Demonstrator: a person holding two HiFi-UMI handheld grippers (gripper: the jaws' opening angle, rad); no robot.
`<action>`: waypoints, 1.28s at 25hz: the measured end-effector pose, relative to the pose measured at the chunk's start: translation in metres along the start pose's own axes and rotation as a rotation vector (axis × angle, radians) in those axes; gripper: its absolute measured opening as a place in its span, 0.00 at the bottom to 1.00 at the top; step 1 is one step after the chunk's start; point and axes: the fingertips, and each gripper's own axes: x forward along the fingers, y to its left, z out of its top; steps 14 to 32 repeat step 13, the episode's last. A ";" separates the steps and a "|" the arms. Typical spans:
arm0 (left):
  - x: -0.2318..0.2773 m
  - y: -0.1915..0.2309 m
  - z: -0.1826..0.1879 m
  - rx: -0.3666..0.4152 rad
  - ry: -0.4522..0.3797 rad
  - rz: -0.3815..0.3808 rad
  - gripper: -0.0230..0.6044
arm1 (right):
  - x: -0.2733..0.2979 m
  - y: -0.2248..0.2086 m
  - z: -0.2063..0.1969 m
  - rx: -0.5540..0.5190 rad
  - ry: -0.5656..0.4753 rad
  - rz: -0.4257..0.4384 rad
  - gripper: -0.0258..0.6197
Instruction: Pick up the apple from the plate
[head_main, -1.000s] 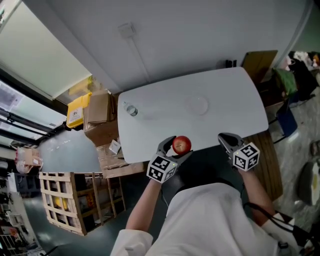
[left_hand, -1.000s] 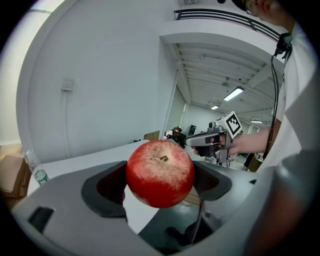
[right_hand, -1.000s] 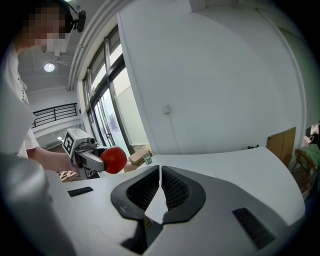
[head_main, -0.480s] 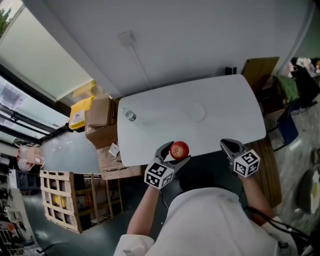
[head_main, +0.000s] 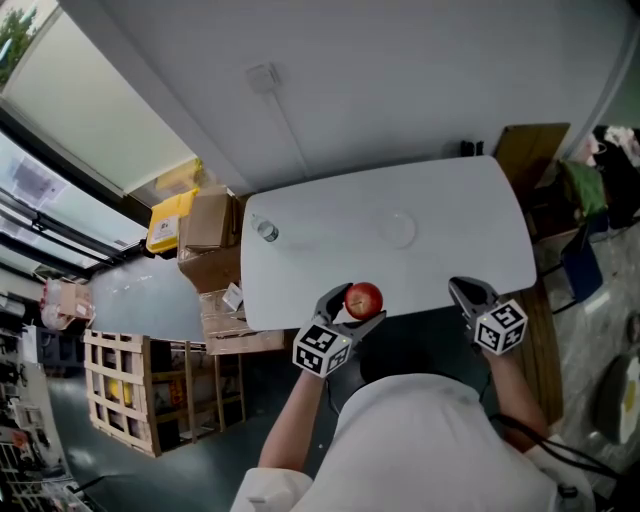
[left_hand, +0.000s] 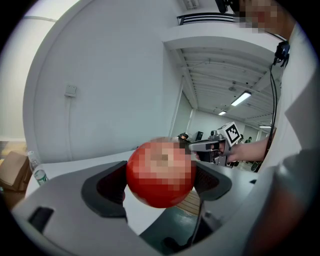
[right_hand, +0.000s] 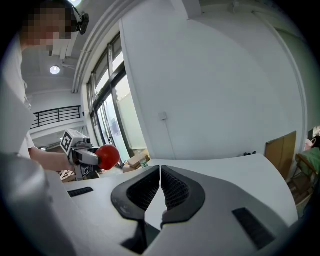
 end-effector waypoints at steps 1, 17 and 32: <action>0.000 0.000 0.000 -0.001 0.000 0.001 0.67 | 0.001 0.000 0.000 0.001 0.000 0.002 0.10; 0.009 0.004 -0.001 -0.019 0.000 0.003 0.67 | 0.006 -0.006 0.000 -0.004 0.015 0.016 0.10; 0.009 0.004 -0.001 -0.019 0.000 0.003 0.67 | 0.006 -0.006 0.000 -0.004 0.015 0.016 0.10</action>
